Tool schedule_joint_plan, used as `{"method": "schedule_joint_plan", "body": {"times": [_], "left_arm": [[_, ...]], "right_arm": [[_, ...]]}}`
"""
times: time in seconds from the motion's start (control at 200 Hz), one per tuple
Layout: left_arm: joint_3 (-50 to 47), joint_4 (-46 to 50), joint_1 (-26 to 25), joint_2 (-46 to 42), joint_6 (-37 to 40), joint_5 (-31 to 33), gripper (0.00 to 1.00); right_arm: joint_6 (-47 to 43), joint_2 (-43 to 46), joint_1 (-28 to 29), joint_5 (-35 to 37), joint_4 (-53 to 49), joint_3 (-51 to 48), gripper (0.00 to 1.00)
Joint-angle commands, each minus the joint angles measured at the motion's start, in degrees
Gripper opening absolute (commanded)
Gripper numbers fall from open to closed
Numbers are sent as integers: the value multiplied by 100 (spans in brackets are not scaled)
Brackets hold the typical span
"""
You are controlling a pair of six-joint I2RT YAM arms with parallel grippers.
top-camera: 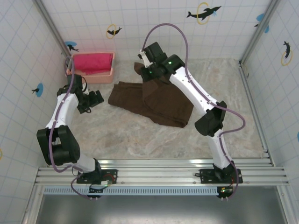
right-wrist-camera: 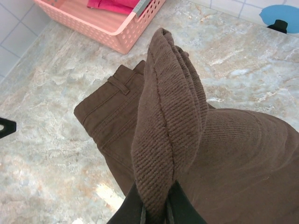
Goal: Roll up the long pants
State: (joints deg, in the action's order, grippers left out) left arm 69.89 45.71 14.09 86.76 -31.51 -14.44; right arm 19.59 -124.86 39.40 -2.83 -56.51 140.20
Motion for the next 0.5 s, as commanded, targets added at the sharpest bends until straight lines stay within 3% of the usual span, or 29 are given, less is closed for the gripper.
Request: {"method": "schedule_joint_plan", "body": {"times": [0.0,0.495], "left_arm": [[-19,-24,-40,-2,-31,114,96],[-37,-18,-46,-124,-128,185,96]], "right_arm": [[-166,625,-62,-77,89,-208,0],[-351,1184,-152,-653,114,-509,0]]}}
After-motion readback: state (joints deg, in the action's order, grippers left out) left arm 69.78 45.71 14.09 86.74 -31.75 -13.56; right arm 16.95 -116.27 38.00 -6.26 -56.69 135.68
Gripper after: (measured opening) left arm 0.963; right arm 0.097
